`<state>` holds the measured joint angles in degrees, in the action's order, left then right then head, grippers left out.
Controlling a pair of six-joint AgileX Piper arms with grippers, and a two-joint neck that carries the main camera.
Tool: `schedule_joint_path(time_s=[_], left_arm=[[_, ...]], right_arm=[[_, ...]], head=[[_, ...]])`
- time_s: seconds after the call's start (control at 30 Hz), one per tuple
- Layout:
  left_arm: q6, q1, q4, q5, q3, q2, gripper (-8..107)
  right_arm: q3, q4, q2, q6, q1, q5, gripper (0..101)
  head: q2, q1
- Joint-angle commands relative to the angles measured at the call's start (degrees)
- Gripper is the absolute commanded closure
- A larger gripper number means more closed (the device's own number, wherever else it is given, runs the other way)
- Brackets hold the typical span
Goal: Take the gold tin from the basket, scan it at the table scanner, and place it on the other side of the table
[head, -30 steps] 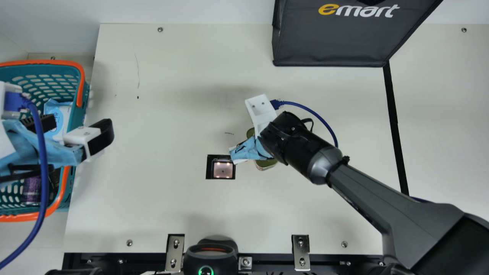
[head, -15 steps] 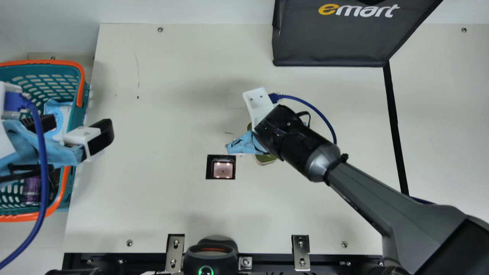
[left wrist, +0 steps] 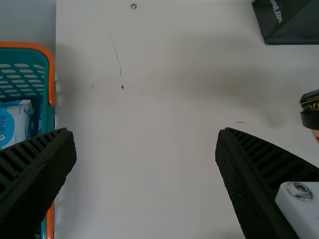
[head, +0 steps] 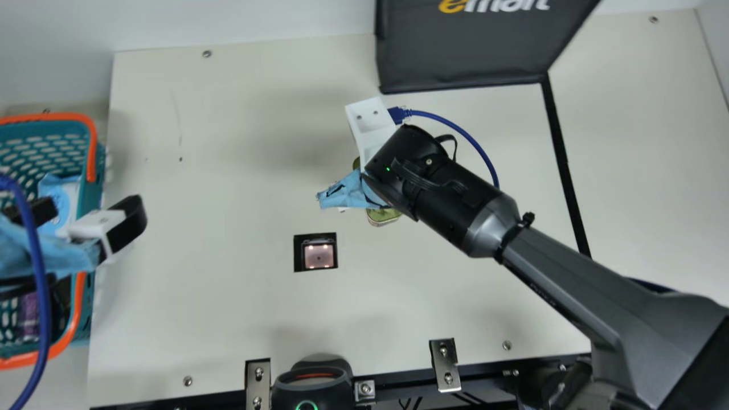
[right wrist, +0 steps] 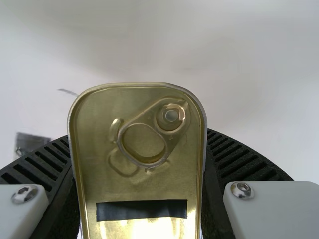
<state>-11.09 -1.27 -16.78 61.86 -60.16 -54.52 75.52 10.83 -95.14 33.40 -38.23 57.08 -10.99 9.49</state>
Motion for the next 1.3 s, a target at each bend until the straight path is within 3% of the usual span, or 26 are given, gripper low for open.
schedule_joint_path(time_s=[0.0,0.13,0.3,0.53,0.7,0.97,1.27], left_arm=[[0.0,0.0,0.0,0.0,0.0,0.0,9],[0.0,0.0,0.0,0.0,0.0,0.0,9],[0.0,0.0,0.0,0.0,0.0,0.0,9],[0.0,0.0,0.0,0.0,0.0,0.0,9],[0.0,0.0,0.0,0.0,0.0,0.0,9],[0.0,0.0,0.0,0.0,0.0,0.0,9],[0.0,0.0,0.0,0.0,0.0,0.0,9]], right_arm=[[-1.4,0.2,1.7,0.1,1.8,-0.6,101],[-5.0,0.2,5.5,-0.7,6.6,-1.7,101],[-10.1,-1.2,10.7,-4.9,14.3,-3.2,101],[-15.7,-5.4,16.1,-15.8,27.6,-5.0,101],[-17.7,-9.2,17.4,-25.3,37.9,-6.1,101],[-16.0,-14.8,14.2,-40.3,52.9,-7.5,101],[-8.1,-18.5,5.6,-53.7,64.4,-7.6,101]], head=[[-5.3,-1.6],[-10.6,-1.6],[-10.6,-1.6],[-10.6,-1.6],[-10.6,-1.6],[-10.6,-1.6],[-10.6,-1.6]])
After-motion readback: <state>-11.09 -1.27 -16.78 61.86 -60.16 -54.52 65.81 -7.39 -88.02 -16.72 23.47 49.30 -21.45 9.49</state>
